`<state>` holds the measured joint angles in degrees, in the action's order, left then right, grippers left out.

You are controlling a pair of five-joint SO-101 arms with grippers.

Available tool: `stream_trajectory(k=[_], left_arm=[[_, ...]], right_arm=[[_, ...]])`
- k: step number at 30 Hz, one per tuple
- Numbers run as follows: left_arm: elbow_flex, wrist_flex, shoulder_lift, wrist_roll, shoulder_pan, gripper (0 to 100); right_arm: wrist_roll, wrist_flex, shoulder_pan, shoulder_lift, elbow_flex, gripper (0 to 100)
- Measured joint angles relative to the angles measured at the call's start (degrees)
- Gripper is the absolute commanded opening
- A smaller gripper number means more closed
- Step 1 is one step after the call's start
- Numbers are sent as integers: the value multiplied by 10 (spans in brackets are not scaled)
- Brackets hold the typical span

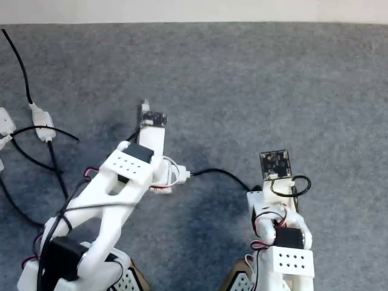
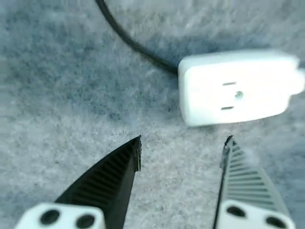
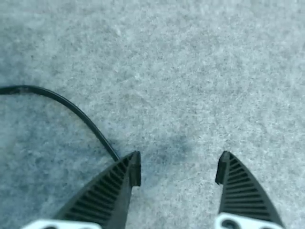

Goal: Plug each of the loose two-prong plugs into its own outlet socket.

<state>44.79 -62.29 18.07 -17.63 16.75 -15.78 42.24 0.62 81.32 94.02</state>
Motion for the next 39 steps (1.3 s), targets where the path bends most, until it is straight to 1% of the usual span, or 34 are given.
stream_trajectory(k=[3,6,15,22,26,30,37,39], left_arm=[[-14,-11,17,0,-3,277],[-20,-11,20,1,-19,277],[-21,26,20,-6,-79,277],[-17,35,-40,-21,-79,277],[18,61,-51,-23,-77,277],[62,65,-41,-23,-69,277],[160,63,29,-33,-65,277],[174,48,57,-37,-67,277]], right_arm=[[0,0,0,0,0,252],[0,0,0,0,0,252],[0,0,0,0,0,252],[0,0,0,0,0,252],[0,0,0,0,0,252],[0,0,0,0,0,252],[0,0,-1,0,0,252],[0,0,0,0,0,252]])
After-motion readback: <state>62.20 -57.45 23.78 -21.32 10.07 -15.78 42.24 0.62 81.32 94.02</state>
